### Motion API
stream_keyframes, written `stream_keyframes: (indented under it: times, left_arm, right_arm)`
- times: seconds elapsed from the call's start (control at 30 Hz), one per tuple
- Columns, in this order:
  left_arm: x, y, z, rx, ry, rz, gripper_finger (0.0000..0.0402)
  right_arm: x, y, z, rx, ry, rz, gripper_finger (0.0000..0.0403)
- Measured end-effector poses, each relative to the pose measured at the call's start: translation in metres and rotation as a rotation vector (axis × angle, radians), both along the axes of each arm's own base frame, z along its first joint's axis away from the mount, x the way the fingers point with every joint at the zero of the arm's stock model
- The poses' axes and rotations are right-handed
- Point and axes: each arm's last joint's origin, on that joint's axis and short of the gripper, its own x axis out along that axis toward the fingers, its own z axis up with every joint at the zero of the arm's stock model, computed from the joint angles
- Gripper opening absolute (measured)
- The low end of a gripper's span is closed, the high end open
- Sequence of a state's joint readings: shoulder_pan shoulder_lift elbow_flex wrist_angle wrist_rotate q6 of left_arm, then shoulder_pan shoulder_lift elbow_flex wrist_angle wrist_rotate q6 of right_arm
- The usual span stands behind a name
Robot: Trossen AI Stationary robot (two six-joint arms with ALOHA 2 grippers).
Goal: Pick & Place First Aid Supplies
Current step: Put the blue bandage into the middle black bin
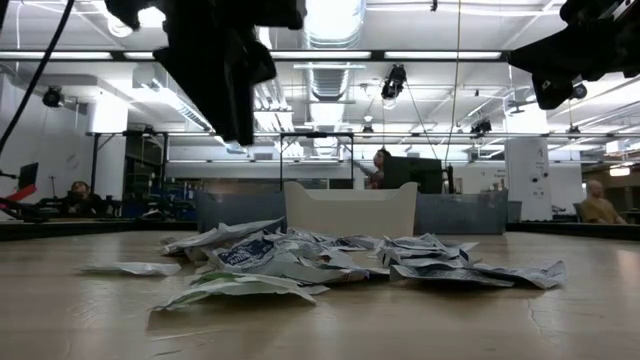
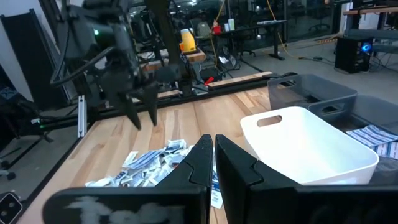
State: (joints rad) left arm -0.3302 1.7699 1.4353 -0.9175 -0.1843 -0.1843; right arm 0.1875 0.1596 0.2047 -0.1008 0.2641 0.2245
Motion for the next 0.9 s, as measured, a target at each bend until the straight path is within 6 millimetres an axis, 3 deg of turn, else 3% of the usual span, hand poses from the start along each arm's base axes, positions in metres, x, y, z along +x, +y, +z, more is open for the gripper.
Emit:
stream_keyframes:
  times: [0.27,0.9]
  left_arm:
    - [-0.002,0.0,-0.032,-0.011,-0.024,-0.104,0.0153]
    - [-0.007,0.014,-0.063,0.005,-0.005,-0.112,0.0154]
  right_arm:
    - [0.0,0.0,-0.001,-0.001,0.005,0.0,0.0018]
    - [0.0,0.0,-0.006,-0.01,0.054,0.0,0.0018]
